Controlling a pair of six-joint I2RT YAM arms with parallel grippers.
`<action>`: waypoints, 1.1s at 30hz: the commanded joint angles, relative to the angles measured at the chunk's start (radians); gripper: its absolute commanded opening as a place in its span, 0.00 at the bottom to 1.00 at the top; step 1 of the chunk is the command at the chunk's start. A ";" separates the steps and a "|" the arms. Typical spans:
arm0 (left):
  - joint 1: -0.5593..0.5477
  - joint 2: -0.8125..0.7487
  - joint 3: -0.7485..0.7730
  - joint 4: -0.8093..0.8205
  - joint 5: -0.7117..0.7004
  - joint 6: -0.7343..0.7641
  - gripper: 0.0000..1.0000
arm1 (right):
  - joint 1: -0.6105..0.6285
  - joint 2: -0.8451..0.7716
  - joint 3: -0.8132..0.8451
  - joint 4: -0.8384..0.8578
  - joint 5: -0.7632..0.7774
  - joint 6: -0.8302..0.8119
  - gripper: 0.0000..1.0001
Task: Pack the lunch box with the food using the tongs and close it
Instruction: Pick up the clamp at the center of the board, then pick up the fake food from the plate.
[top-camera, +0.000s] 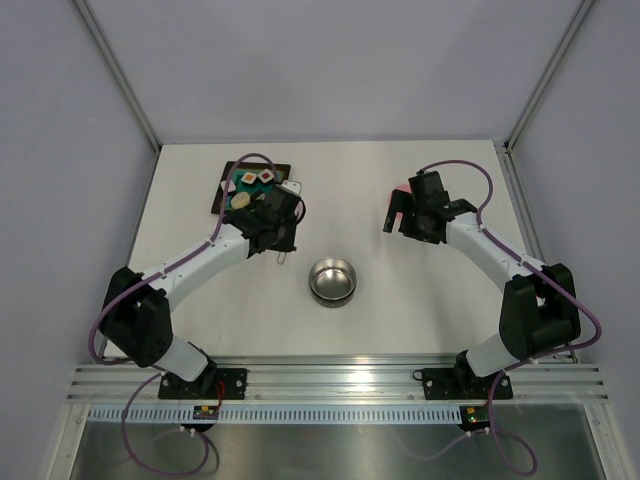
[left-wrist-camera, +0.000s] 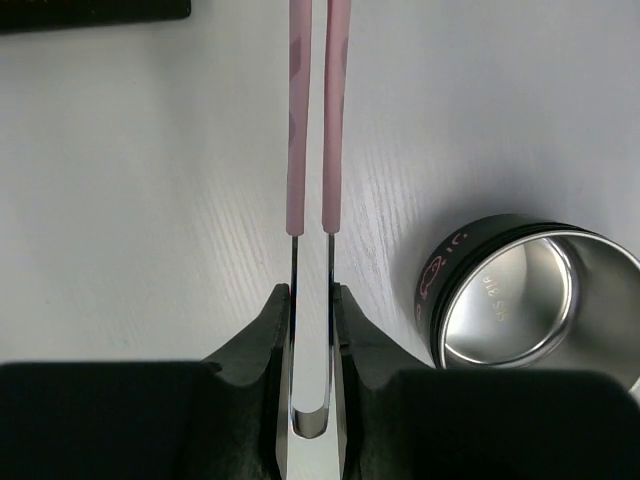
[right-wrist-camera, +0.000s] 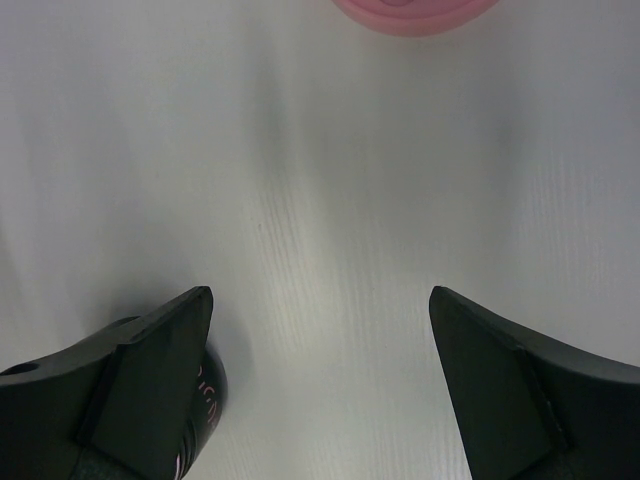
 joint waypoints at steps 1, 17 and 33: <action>0.017 -0.045 0.084 -0.126 0.022 0.063 0.03 | 0.005 -0.014 0.010 0.016 -0.004 -0.007 0.97; 0.116 -0.056 0.167 -0.204 0.045 0.108 0.18 | 0.003 -0.102 0.013 -0.022 0.028 -0.024 0.97; 0.284 0.113 0.336 -0.324 0.063 0.106 0.17 | 0.003 -0.195 0.025 -0.067 0.064 -0.032 0.98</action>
